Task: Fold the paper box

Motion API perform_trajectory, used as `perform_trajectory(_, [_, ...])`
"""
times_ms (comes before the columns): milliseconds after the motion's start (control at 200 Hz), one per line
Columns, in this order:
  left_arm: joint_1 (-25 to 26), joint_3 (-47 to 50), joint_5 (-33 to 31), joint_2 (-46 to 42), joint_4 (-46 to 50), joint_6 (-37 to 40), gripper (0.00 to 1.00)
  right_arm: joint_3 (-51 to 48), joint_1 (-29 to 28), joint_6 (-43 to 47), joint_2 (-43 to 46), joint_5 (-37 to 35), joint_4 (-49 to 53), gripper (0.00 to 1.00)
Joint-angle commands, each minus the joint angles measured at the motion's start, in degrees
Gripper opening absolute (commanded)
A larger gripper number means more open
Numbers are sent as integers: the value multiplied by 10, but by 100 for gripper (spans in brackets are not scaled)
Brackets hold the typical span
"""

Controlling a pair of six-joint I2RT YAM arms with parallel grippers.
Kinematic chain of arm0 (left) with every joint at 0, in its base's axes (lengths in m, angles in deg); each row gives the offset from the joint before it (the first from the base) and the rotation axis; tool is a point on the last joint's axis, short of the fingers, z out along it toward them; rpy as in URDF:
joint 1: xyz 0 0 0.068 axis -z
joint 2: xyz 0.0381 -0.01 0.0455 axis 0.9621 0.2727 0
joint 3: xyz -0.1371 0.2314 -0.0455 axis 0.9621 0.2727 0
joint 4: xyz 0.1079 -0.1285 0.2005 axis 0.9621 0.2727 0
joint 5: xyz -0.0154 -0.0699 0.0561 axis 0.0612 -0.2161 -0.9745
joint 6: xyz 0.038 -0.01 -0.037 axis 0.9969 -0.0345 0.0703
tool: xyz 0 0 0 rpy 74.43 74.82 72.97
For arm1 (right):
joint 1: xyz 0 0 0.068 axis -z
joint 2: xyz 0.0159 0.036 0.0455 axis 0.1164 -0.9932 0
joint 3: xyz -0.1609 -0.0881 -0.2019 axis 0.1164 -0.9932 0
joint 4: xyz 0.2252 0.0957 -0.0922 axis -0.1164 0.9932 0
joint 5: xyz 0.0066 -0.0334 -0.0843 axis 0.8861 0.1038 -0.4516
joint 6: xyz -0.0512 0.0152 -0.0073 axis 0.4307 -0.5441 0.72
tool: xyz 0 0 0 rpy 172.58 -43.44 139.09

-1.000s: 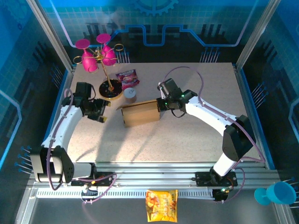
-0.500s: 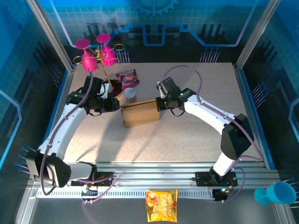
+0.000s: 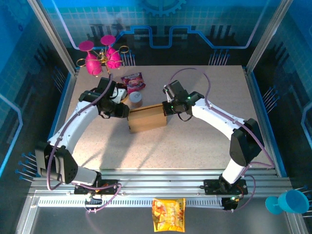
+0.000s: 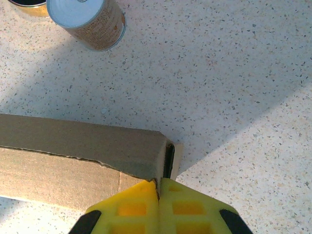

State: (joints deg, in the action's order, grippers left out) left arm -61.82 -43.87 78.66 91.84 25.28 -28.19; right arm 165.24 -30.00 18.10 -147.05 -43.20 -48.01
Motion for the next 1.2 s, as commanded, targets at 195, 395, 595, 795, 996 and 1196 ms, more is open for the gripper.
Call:
perform_trajectory(195, [4,-27,-1,12,6,-11,14,2,-5,3,-29,4,64,0])
perform_trajectory(395, [4,-45,10,20,27,-51,6,12,-5,-1,-36,1,73,0])
perform_trajectory(595, [4,-75,41,42,61,-106,5,21,-9,-5,-45,-4,82,0])
perform_trajectory(795, [4,-83,73,59,78,-163,2,23,-10,-6,-47,-11,86,0])
perform_trajectory(996, [6,-73,89,57,65,-206,1,22,-11,-8,-47,-11,85,0])
perform_trajectory(1196, [12,-48,84,46,42,-227,0,22,-11,-10,-48,-11,84,0])
